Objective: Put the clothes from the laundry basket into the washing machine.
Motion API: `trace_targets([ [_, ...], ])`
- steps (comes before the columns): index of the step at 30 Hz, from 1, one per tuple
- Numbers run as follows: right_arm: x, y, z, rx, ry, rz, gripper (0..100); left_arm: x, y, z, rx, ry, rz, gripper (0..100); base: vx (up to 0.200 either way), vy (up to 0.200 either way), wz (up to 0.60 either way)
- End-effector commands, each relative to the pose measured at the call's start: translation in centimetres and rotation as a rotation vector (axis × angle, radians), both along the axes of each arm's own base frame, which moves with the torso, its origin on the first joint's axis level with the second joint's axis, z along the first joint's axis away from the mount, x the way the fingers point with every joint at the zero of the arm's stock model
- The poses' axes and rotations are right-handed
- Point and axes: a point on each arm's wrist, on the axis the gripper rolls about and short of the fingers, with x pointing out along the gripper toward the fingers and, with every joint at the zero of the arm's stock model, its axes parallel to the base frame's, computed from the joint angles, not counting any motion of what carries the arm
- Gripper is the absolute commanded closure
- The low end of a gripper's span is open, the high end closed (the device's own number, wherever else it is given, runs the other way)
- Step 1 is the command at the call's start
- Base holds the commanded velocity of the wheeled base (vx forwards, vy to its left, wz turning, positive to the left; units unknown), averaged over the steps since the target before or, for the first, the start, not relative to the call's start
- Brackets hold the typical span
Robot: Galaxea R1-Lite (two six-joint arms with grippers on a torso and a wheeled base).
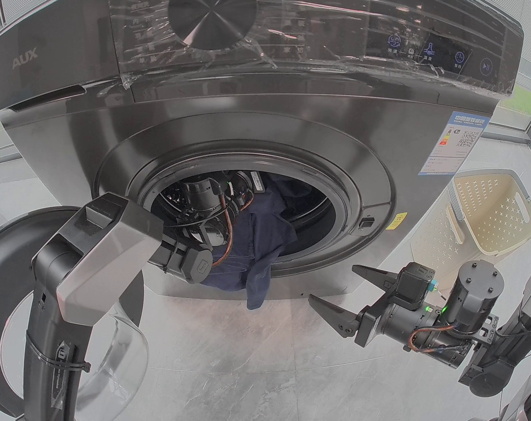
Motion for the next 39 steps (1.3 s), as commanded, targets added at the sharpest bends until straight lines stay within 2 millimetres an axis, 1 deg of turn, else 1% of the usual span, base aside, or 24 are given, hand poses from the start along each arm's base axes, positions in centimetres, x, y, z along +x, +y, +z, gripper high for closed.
trace_targets([
  [1, 0.0, 0.1, 0.0, 0.001, -0.001, 0.001, 0, -0.5, 0.2, 0.3, 0.002, 0.024, -0.003, 0, 0.0, 0.0, 0.0],
  [2, 0.0, 0.0, 0.0, 0.0, 0.0, 0.001, 0, -1.0, 0.1, 0.5, -0.002, 0.041, -0.011, 0, 0.0, 0.0, 0.0],
  [6, 0.1, 0.1, 0.0, 0.003, -0.003, 0.001, 0, -3.6, 0.4, -0.5, 0.053, 0.202, -0.065, 0, 0.0, 0.0, 0.0],
  [8, 0.1, 0.2, 0.1, 0.004, -0.004, 0.002, 0, -4.2, 0.5, -1.1, 0.077, 0.245, -0.084, 0, 0.0, 0.0, 0.0],
  [9, 0.1, 0.2, 0.1, 0.005, -0.006, 0.002, 0, -4.5, 0.7, -1.8, 0.098, 0.283, -0.096, 0, 0.0, 0.0, 0.0],
  [10, 0.1, 0.2, 0.1, 0.005, -0.006, 0.002, 0, -4.6, 0.7, -1.9, 0.101, 0.289, -0.096, 0, 0.0, 0.0, 0.0],
  [11, 0.1, 0.2, 0.1, 0.006, -0.007, 0.002, 0, -4.9, 0.9, -2.8, 0.124, 0.334, -0.098, 0, 0.0, 0.0, 0.0],
  [16, 0.2, 0.2, 0.1, 0.007, -0.008, 0.001, 0, -5.5, 1.3, -4.7, 0.185, 0.443, -0.097, 0, 0.0, 0.0, 0.0],
  [17, 0.2, 0.2, 0.1, 0.007, -0.008, 0.001, 0, -5.5, 1.3, -4.7, 0.185, 0.443, -0.097, 0, 0.0, 0.0, 0.0],
  [19, 0.2, 0.2, 0.0, 0.005, -0.006, 0.001, 0, -5.8, 1.5, -5.5, 0.223, 0.505, -0.093, 0, 0.0, 0.0, 0.0],
  [22, 0.2, 0.3, 0.1, 0.006, -0.007, 0.002, 0, -5.9, 1.7, -6.2, 0.254, 0.557, -0.087, 0, 0.0, 0.0, 0.0],
  [26, 0.3, 0.3, 0.0, 0.005, -0.006, 0.002, 0, -5.8, 1.9, -6.7, 0.296, 0.571, -0.08, 0, 0.0, 0.0, 0.0],
  [27, 0.3, 0.3, 0.0, 0.004, -0.004, 0.002, 0, -5.8, 1.8, -6.7, 0.3, 0.568, -0.08, 100, 0.0, 0.0, 0.0],
  [33, 0.3, 0.3, 0.0, 0.004, -0.007, 0.004, 0, -4.7, 1.3, -6.4, 0.268, 0.52, -0.073, 100, 0.0, 0.0, 0.0],
  [34, 0.3, 0.3, 0.0, 0.006, -0.009, 0.002, 0, -3.8, 1.0, -6.0, 0.237, 0.471, -0.067, 100, 0.0, 0.0, 0.0],
  [35, 0.3, 0.3, 0.0, 0.007, -0.01, 0.002, 0, -3.4, 0.8, -6.0, 0.222, 0.449, -0.061, 100, 0.0, 0.0, 0.0],
  [39, 0.3, 0.4, 0.0, 0.008, -0.011, 0.002, 0, -2.1, 0.2, -5.7, 0.167, 0.366, -0.036, 100, 0.0, 0.0, 0.0],
])
